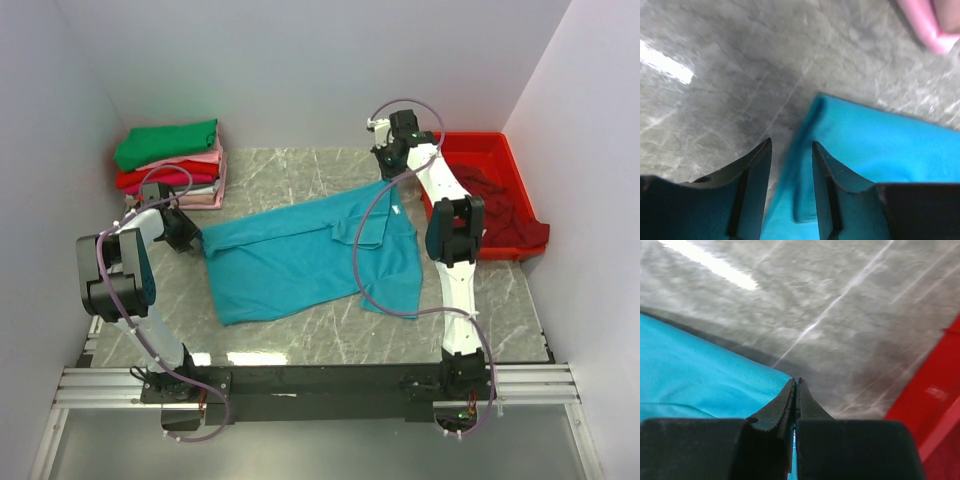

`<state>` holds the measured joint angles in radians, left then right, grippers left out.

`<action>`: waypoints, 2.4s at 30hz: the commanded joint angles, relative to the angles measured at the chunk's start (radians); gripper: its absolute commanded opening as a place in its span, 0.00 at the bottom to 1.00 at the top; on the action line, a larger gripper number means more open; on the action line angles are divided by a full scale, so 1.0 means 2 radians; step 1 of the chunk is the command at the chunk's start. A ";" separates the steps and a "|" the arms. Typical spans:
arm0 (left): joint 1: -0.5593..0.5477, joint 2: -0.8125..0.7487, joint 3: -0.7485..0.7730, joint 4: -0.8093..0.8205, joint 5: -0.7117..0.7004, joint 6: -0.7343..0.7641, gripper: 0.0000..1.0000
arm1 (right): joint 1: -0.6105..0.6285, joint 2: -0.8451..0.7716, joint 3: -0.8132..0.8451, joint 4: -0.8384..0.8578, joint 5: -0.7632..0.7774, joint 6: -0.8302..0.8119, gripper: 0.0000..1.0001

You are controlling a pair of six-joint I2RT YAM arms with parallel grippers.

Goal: Fold and stack the t-shirts
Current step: Fold the tshirt

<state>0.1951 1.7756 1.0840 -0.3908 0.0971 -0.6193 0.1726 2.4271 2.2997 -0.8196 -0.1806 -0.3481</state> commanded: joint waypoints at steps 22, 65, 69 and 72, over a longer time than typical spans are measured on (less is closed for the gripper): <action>-0.019 -0.422 -0.107 -0.064 0.102 -0.063 0.77 | 0.039 -0.392 -0.337 -0.076 -0.358 -0.412 0.75; -0.236 -0.309 -0.165 -0.133 -0.149 -0.290 0.32 | -0.036 -0.579 -0.732 -0.043 -0.287 -0.484 0.65; -0.217 -0.279 -0.155 -0.126 -0.112 -0.256 0.47 | -0.036 -0.578 -0.726 -0.050 -0.292 -0.483 0.65; -0.215 -0.282 -0.154 -0.127 -0.085 -0.231 0.51 | -0.038 -0.580 -0.726 -0.049 -0.292 -0.481 0.65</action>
<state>-0.2386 1.2266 0.7517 -0.6460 -0.1432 -1.1652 0.1051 1.2675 0.8070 -0.9035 -0.7345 -1.3163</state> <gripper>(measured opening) 0.504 0.652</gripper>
